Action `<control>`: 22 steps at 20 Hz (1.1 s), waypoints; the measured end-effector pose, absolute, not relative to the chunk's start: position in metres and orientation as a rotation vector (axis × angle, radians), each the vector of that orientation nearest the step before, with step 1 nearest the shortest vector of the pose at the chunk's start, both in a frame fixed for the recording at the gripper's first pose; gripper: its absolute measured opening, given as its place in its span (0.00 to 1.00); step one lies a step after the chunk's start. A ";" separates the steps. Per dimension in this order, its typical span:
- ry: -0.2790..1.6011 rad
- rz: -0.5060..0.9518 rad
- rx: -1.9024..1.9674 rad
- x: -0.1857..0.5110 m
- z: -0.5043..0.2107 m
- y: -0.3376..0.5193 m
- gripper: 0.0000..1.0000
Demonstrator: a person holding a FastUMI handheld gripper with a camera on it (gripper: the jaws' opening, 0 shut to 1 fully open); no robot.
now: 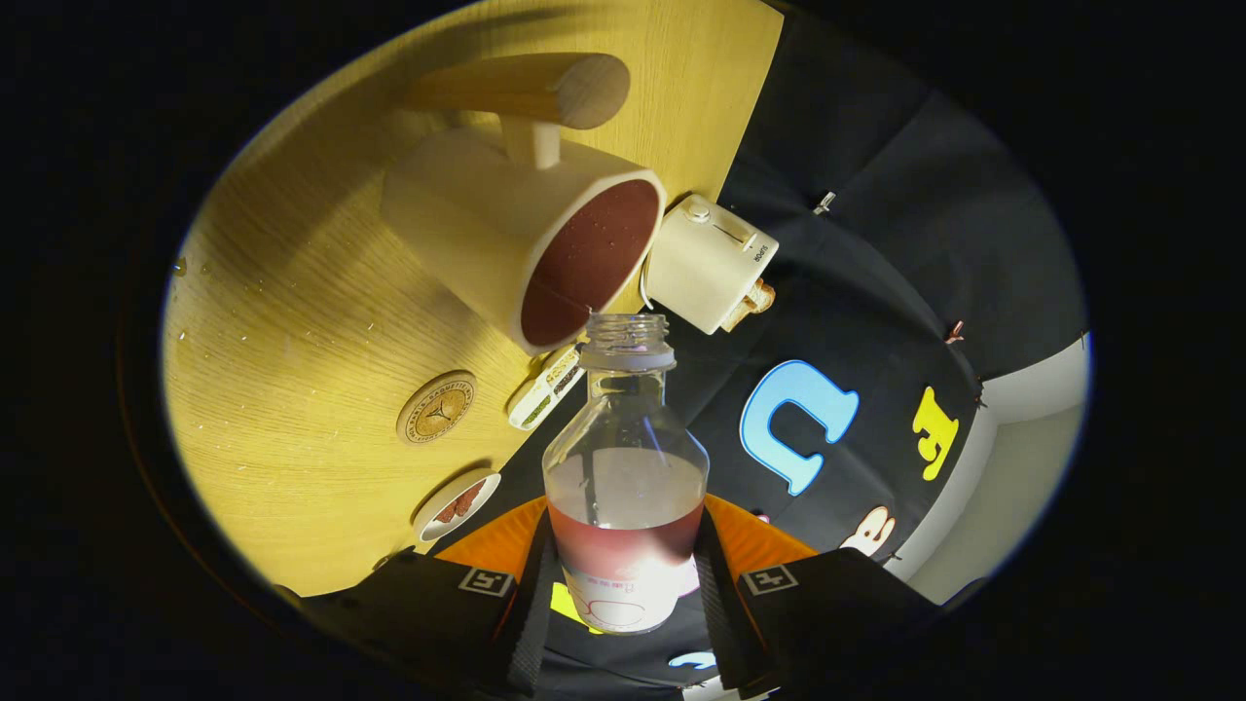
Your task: Take the bottle from table, then pour the juice into the cup, finally place the bottle on the coaster
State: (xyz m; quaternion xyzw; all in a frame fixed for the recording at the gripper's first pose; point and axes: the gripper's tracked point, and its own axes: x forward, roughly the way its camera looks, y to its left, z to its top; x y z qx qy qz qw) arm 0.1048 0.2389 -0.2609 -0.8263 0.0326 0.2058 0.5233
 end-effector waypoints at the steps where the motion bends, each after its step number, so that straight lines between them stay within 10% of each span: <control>1: 0.079 0.494 -1.978 0.106 -0.261 0.238 0.70; 22: 0.300 0.489 -1.509 0.094 -0.282 0.228 0.70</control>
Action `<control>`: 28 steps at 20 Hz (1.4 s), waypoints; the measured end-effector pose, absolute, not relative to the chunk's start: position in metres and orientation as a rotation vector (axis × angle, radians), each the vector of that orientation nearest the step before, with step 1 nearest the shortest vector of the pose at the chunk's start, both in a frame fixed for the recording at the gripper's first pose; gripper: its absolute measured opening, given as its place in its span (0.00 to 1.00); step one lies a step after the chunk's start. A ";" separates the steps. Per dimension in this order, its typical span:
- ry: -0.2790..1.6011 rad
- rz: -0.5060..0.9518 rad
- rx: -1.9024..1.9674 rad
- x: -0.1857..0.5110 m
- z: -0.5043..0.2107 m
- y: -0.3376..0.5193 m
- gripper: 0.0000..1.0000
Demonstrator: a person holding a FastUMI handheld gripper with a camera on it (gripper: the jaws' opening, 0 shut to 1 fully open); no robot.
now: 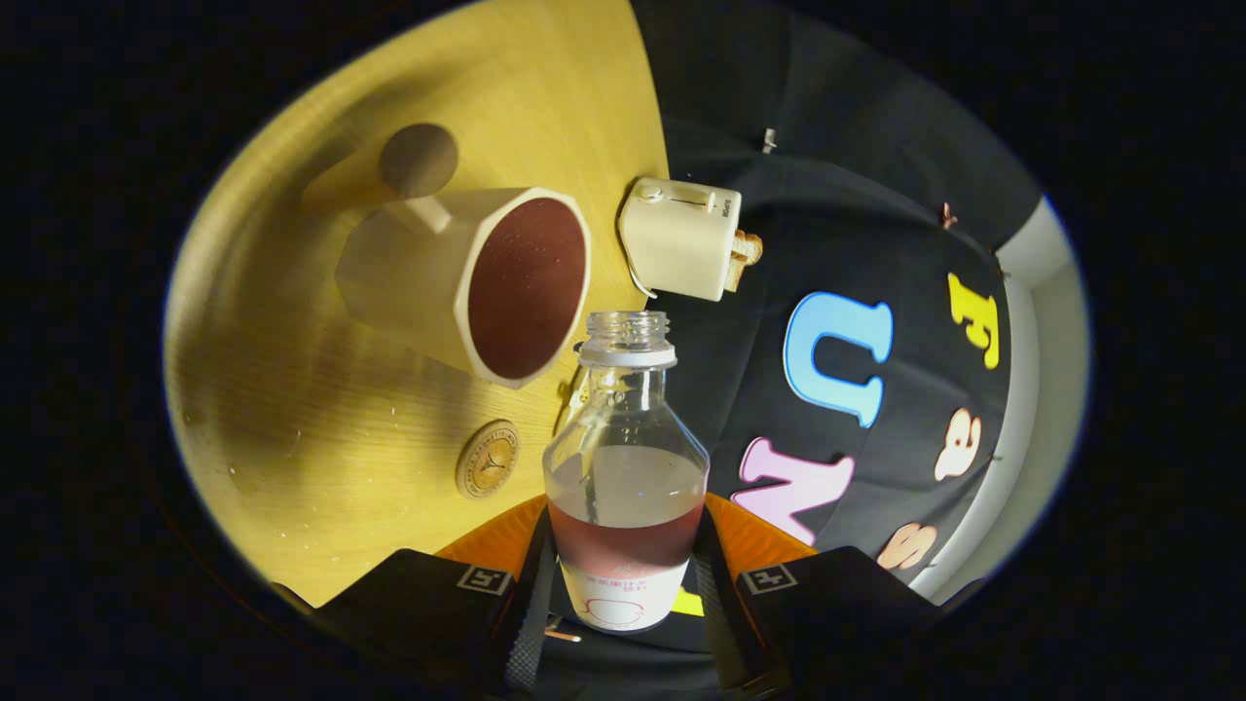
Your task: Take the bottle from table, then pour the juice into the cup, finally place the bottle on the coaster
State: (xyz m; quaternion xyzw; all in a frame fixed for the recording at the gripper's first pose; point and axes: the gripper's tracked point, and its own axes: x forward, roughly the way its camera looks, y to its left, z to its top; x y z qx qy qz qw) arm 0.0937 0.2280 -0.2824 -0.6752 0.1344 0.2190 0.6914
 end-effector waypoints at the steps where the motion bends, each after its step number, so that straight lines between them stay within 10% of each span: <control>1: 0.324 0.487 -1.457 0.092 -0.283 0.226 0.70; 28: 0.239 0.228 0.254 0.170 -0.245 0.180 0.74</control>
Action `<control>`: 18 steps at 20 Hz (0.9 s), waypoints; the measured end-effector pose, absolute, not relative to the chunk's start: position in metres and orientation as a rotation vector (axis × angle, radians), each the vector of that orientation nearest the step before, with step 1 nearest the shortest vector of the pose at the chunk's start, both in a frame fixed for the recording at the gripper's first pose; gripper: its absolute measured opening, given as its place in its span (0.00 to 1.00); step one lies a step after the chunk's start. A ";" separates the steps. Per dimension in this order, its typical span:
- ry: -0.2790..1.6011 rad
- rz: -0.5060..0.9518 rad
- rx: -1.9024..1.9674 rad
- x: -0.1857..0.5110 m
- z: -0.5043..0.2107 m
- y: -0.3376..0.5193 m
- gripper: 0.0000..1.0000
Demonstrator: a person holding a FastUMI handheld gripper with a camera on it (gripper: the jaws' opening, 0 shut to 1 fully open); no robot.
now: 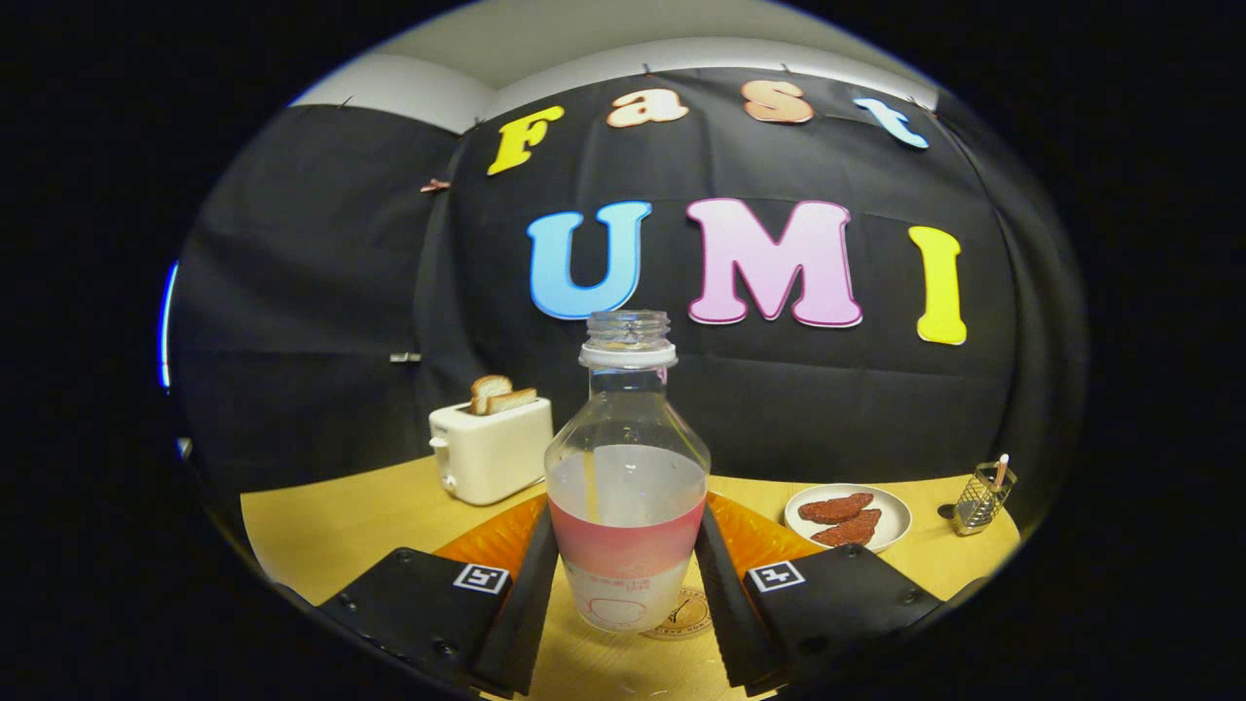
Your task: Take the bottle from table, then pour the juice into the cup, finally place the bottle on the coaster
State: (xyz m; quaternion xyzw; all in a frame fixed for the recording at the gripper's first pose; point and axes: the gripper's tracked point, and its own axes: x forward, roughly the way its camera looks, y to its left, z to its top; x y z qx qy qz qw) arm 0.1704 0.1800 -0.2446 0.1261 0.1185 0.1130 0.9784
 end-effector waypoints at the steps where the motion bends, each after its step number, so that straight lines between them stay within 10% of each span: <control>1: 0.243 0.209 0.257 0.177 -0.253 0.173 0.74; 18: 0.398 0.147 0.276 0.199 -0.360 0.173 0.75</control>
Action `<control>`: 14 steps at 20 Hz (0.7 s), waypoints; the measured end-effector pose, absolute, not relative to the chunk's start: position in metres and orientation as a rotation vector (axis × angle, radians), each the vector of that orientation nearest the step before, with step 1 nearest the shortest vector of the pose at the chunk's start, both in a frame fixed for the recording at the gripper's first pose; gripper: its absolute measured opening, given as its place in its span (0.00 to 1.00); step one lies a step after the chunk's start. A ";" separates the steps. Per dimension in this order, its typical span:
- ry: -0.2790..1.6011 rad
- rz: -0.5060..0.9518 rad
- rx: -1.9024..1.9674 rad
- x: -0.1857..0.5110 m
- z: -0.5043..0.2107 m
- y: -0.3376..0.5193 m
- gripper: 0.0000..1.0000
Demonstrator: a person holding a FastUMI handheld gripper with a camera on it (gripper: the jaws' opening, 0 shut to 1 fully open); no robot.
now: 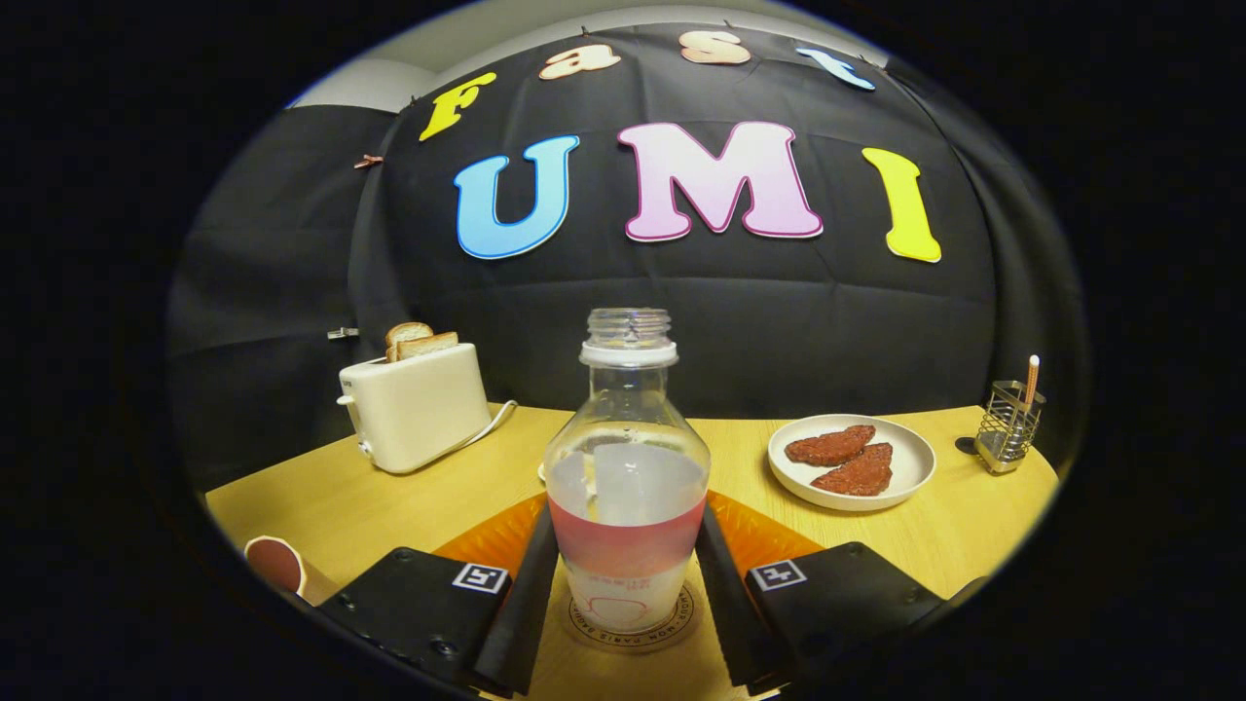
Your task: Take the bottle from table, then pour the juice into the cup, finally place the bottle on the coaster
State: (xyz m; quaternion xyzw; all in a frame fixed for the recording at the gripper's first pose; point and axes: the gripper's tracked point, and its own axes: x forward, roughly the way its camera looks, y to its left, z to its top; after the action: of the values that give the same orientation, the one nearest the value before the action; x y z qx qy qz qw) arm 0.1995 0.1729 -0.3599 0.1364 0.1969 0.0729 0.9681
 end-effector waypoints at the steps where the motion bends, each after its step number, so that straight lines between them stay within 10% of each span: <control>1: 0.401 0.144 0.280 0.200 -0.361 0.173 0.75; 14: 0.455 0.145 0.319 0.188 -0.365 0.173 0.99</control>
State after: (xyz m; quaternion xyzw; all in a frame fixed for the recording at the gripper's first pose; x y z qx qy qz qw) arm 0.1882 0.1727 -0.3647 0.1573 0.2242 0.0714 0.9591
